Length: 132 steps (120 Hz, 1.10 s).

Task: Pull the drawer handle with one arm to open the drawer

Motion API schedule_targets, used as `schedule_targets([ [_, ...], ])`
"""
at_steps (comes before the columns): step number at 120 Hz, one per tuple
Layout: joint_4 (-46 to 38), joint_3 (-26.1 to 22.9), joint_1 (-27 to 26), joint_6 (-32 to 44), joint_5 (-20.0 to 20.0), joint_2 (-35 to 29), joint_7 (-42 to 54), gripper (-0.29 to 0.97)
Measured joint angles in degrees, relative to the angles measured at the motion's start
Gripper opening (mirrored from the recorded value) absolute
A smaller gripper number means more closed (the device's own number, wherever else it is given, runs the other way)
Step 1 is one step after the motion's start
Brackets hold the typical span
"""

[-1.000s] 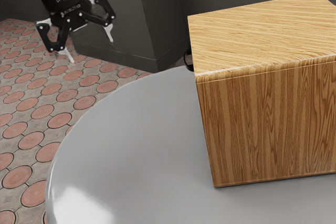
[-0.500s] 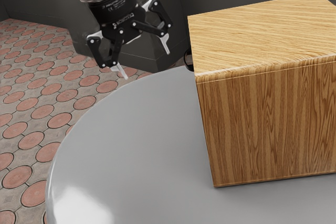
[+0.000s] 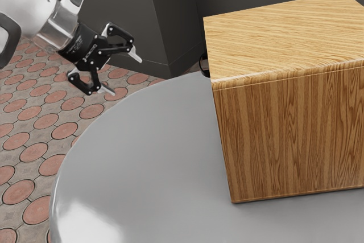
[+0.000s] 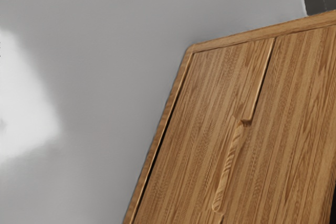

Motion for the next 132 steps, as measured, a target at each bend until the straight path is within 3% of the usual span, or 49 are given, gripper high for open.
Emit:
schedule_targets([
  [40,0.4,4.1,0.0,4.0,-1.1,-1.6,1.8,0.67],
  [60,0.6,4.1,-10.7,7.2,-2.3,-4.4,5.5,0.67],
  [83,4.6,10.5,-18.9,10.8,-2.4,-3.6,8.8,0.67],
  [132,6.0,14.3,-18.9,12.8,-0.4,-3.4,14.2,0.67],
])
